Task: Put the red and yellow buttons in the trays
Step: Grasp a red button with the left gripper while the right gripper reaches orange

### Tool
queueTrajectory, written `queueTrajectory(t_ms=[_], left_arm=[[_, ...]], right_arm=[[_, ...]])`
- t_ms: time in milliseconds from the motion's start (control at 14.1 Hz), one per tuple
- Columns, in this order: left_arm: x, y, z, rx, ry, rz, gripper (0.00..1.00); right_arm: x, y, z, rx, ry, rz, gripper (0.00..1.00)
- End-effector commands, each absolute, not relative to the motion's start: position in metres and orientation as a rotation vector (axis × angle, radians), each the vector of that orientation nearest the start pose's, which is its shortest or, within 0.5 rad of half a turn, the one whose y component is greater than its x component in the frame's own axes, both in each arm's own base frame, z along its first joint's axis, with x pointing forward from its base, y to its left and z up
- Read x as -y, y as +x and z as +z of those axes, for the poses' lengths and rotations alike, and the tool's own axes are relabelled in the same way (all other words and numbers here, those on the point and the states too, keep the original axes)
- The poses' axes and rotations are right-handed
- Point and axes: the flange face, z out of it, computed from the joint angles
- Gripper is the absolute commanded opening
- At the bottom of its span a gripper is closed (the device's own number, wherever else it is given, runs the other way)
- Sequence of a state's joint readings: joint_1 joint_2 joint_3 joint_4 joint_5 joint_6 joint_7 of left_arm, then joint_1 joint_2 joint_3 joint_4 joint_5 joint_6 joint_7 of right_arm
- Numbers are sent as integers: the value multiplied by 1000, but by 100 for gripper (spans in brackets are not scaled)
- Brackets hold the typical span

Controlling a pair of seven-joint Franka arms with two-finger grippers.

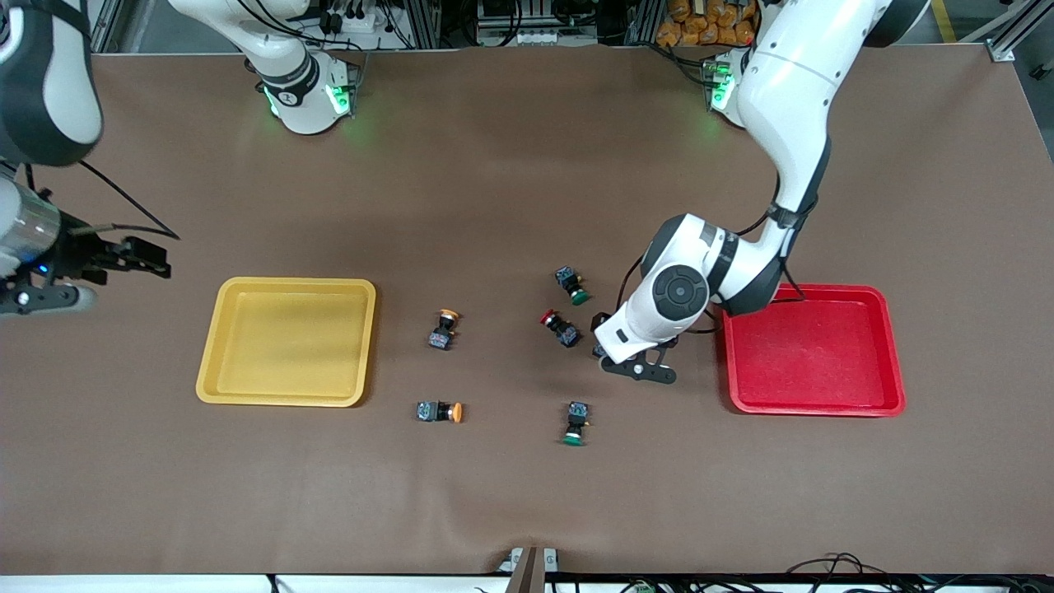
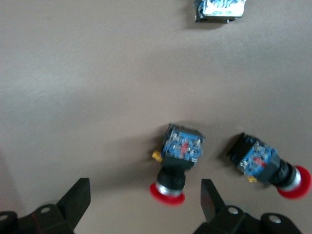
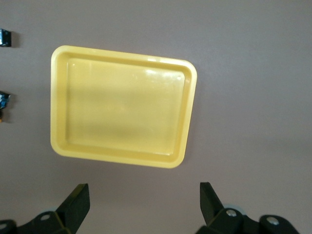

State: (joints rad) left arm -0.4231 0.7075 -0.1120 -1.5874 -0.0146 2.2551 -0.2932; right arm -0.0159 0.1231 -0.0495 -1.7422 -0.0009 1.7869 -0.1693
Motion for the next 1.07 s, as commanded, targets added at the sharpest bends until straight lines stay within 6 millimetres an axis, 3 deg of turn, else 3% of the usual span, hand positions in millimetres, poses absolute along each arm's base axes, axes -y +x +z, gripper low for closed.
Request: queueTrajectory(t_ms=[0, 213, 356, 569, 712, 854, 925, 996], left_arm=[[347, 598, 206, -314, -3199, 60, 100], [359, 592, 194, -325, -3209, 44, 100], [362, 591, 188, -330, -3214, 29, 100], [368, 589, 184, -362, -3214, -2, 100], [371, 588, 182, -370, -3217, -18, 68], [373, 587, 183, -379, -3217, -27, 23], [374, 588, 185, -379, -3218, -32, 8], [373, 588, 187, -382, -3219, -37, 2]], right_arm=[[10, 612, 450, 179, -3069, 123, 100], [-39, 636, 410, 96, -2992, 104, 100], [-94, 647, 376, 53, -3010, 101, 100], [-178, 648, 335, -87, -3020, 50, 100], [-240, 643, 295, -167, -3025, -3, 100], [-281, 635, 260, -250, -3017, -43, 100], [-295, 630, 247, -254, -3016, -58, 100], [-303, 627, 238, -246, -3018, -63, 100]])
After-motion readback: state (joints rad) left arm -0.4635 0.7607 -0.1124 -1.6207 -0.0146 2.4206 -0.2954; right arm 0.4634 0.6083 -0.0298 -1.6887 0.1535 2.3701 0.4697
